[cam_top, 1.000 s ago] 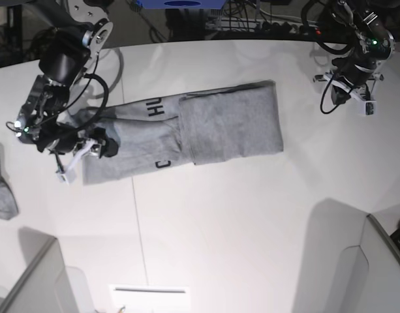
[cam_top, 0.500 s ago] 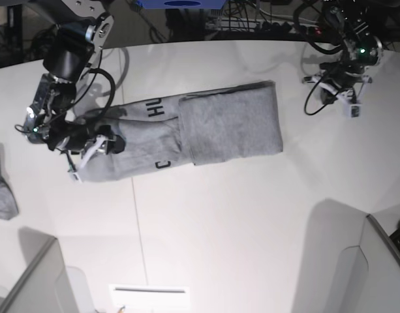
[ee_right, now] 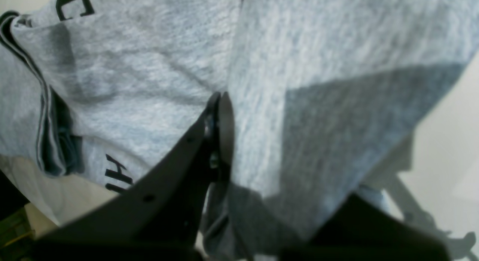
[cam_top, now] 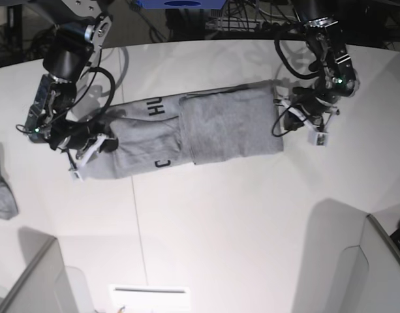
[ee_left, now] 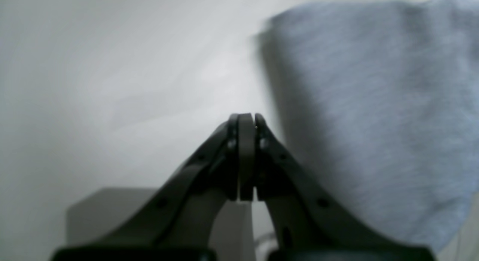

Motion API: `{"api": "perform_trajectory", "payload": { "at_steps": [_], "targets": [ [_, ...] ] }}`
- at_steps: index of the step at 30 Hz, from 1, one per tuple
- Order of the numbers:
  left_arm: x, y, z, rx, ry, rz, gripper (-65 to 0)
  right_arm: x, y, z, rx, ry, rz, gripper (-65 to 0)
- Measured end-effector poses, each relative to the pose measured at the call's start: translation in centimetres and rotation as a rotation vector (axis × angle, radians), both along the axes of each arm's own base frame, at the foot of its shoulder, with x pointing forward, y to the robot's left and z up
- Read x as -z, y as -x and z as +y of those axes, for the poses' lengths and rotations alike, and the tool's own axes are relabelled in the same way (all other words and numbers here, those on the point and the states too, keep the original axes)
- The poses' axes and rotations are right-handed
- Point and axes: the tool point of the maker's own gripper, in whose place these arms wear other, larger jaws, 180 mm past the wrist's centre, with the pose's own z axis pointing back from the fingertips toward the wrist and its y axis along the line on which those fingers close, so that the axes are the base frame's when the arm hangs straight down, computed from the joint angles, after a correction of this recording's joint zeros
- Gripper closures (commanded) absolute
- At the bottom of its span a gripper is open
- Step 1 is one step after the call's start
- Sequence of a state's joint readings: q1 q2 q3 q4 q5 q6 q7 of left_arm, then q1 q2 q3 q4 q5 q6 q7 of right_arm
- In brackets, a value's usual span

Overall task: Fold the T-shirt properly
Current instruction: 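Grasp the folded bundle edges with both grippers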

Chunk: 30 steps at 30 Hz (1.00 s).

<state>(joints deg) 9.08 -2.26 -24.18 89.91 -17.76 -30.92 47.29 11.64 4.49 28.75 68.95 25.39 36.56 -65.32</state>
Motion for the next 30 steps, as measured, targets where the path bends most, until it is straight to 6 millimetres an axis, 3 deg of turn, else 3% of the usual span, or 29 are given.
{"api": "perform_trajectory", "payload": {
  "at_steps": [6,18,27,30],
  "targets": [
    [0.2,-1.8,-1.9,0.132,-0.136,0.008,0.0,-1.0,0.1,-0.3,-0.069,0.126,-0.011,0.0],
    [0.0,-2.3,-4.3,0.201,-0.142,0.0,0.0,-6.9,-0.8,6.2,-0.13,0.19,-0.205,0.0],
    [0.1,-2.2,-4.1,0.199,-0.145,0.003,0.0,-10.2,1.0,12.6,-0.198,0.136,-0.293,0.0],
    [0.1,-2.1,-4.1,0.2,-0.144,0.002,0.0,-10.3,1.4,14.5,-0.225,0.116,-0.293,0.0]
  ]
}}
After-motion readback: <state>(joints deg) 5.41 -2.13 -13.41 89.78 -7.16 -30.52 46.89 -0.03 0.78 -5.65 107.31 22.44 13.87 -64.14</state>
